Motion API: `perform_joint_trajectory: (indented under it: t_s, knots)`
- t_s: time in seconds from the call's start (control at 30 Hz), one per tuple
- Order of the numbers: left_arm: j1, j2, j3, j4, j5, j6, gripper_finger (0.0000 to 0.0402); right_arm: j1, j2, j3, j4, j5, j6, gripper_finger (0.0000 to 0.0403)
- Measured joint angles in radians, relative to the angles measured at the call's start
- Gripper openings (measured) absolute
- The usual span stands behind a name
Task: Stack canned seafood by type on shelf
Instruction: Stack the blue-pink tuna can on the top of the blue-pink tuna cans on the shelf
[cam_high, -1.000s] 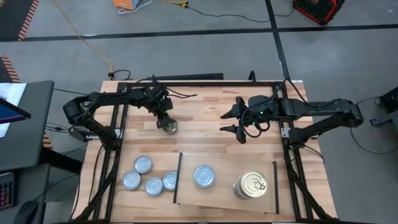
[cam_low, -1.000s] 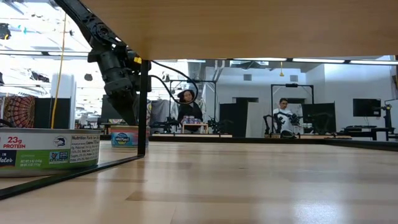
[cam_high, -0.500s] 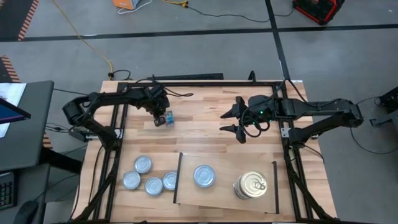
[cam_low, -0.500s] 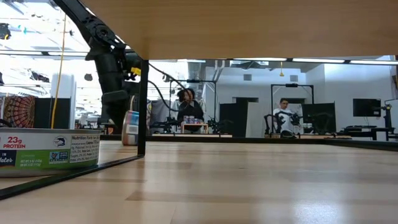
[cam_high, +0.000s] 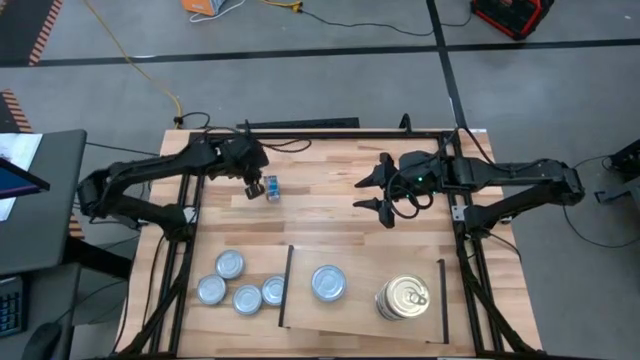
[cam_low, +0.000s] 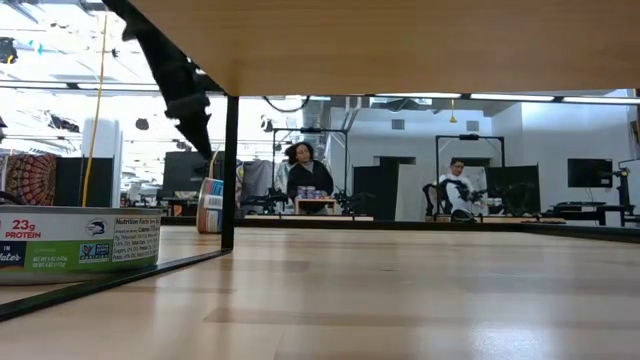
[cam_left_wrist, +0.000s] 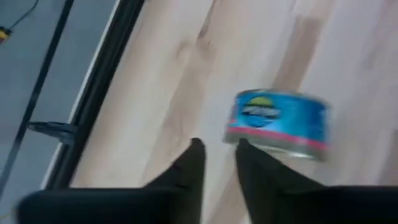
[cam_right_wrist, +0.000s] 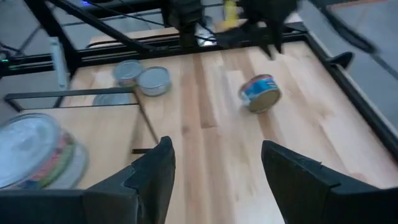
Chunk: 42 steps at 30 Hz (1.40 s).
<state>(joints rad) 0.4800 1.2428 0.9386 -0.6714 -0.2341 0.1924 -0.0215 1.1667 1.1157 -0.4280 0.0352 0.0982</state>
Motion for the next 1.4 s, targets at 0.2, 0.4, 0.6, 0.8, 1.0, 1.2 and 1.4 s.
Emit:
perform_joint_trajectory:
  t_s: [0.2,0.4,0.6,0.8,1.0,1.2,1.4]
  knots:
    - [-0.159,-0.028,0.001,0.033,-0.028,-0.314,0.0217,-0.045,0.000,-0.061,0.070,0.017,-0.005,0.0265]
    - [-0.304,0.052,0.001,0.055,-0.248,-0.577,0.0326,-0.043,0.000,-0.087,0.139,0.016,-0.031,0.0265]
    - [-0.354,0.068,0.000,0.104,-0.434,-0.787,0.0368,0.000,0.000,-0.132,0.215,0.016,-0.065,0.0265]
    - [-0.407,0.068,-0.076,0.302,-0.556,-0.887,0.0369,0.037,0.000,-0.158,0.267,0.016,-0.076,0.0265]
    - [-0.482,0.069,-0.199,0.423,-0.701,-1.062,0.0369,0.075,0.000,-0.158,0.282,0.016,-0.073,0.0265]
    - [-0.525,0.069,-0.263,0.512,-0.791,-1.174,0.0368,0.118,0.000,-0.158,0.300,0.015,-0.073,0.0265]
    - [-0.531,0.206,-0.221,0.622,-0.837,-1.132,0.0358,0.145,0.000,-0.158,0.303,0.015,-0.074,0.0265]
